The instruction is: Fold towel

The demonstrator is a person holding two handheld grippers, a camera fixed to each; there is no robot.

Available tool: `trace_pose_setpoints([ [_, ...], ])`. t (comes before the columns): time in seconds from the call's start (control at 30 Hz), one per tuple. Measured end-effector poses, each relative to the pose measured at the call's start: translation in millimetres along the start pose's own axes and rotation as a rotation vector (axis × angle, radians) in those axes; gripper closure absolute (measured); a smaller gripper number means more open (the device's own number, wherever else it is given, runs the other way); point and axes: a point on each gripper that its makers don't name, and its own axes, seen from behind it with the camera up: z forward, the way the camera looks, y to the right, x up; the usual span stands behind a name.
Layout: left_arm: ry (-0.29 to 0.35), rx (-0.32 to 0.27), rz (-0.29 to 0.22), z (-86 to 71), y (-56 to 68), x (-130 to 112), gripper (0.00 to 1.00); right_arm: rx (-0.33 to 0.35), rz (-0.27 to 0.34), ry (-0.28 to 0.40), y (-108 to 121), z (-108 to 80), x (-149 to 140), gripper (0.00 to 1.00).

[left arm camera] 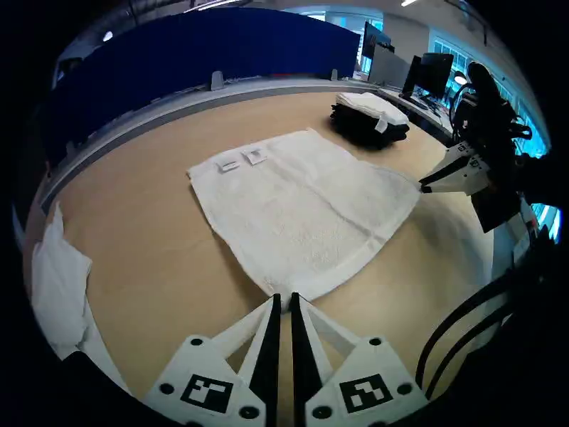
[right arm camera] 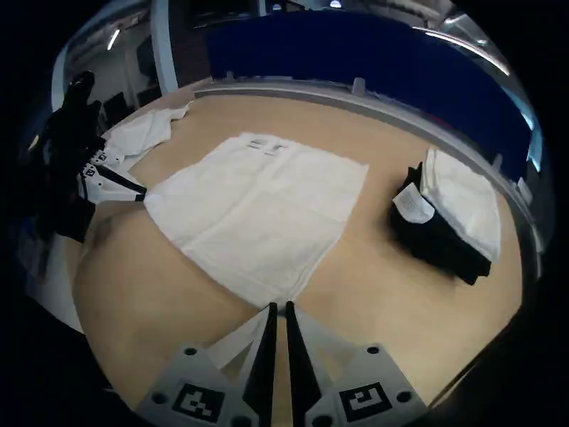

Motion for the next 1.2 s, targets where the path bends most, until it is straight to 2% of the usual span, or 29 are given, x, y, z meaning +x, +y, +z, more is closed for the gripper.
trace_pose_setpoints([
  [0.3, 0.036, 0.006, -0.037, -22.3, -1.5, 23, 0.90, -0.002, 0.002, 0.047, 1, -24.4, 29, 0.91],
  [0.6, 0.070, 0.011, -0.054, -46.4, 3.3, 48, 0.90, -0.006, 0.014, 0.077, 0, -49.1, 52, 0.91],
  [1.0, 0.073, 0.006, -0.108, -70.9, 15.4, 54, 0.90, 0.002, 0.019, 0.086, -8, -75.6, 63, 0.91],
  [1.2, 0.069, 0.006, -0.124, -76.1, 19.1, 52, 0.90, 0.011, 0.037, 0.084, -11, -80.1, 63, 0.91],
])
